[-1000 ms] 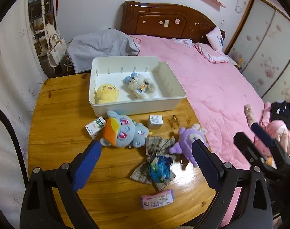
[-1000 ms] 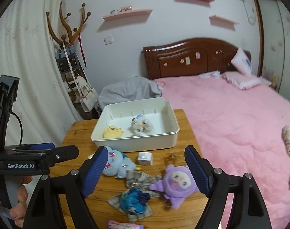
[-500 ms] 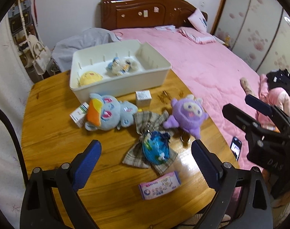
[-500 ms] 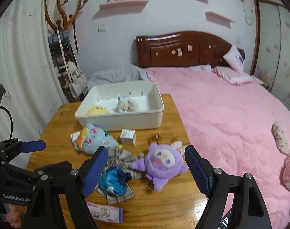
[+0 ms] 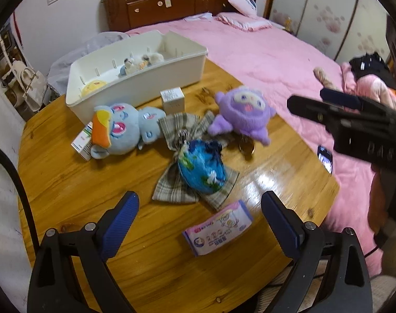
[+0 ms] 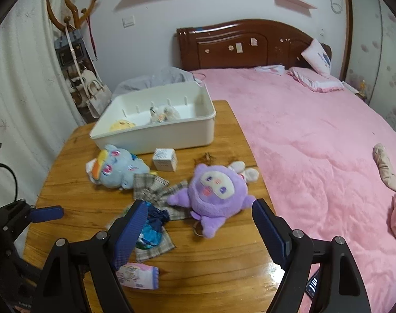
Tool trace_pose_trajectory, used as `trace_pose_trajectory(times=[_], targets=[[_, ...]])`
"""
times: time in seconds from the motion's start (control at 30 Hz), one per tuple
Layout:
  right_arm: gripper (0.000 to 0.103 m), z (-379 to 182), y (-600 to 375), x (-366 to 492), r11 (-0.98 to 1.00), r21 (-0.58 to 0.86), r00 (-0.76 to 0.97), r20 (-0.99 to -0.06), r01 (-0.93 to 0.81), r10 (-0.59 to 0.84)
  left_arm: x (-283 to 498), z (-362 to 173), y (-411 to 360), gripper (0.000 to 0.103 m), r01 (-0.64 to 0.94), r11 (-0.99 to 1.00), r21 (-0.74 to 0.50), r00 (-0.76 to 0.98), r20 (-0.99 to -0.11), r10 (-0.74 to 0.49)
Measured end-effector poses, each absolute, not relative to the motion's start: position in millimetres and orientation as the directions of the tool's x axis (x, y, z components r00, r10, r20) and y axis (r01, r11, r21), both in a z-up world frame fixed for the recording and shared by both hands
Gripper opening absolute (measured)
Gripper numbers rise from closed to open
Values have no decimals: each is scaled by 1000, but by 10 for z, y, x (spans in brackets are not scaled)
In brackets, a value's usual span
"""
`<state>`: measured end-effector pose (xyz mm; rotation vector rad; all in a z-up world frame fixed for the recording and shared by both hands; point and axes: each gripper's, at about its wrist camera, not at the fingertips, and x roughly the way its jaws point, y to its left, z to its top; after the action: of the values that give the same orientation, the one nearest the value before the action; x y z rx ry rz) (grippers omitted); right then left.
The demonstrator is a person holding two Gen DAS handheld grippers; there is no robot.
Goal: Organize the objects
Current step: 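Withdraw both tools from the tray and move toward the remaining items, then grasp the purple doll with the right tool while the left tool grasps the pink wipes pack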
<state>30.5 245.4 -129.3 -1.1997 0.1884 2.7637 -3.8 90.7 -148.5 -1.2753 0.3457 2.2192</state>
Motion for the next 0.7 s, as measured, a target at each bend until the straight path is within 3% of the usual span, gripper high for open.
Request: trace_pose_trajectory(times=[0.33,0.5,0.7], targets=[[83,-1769,2709,264,-969,102,-569,-821,-226,46,27,-1949,1088,96,-674,-739,15,-305,-916,260],[83,-1902,2804,213,-961,106,-544,-837,-257,53,22,-2149,1176,91,-715,-698,38,-266,-938,222],[83,-2029,2988,65,-934,211,-525,-850,-288,-30,40,-2293,1280,91,-759,-649,51,-236,-951,200]])
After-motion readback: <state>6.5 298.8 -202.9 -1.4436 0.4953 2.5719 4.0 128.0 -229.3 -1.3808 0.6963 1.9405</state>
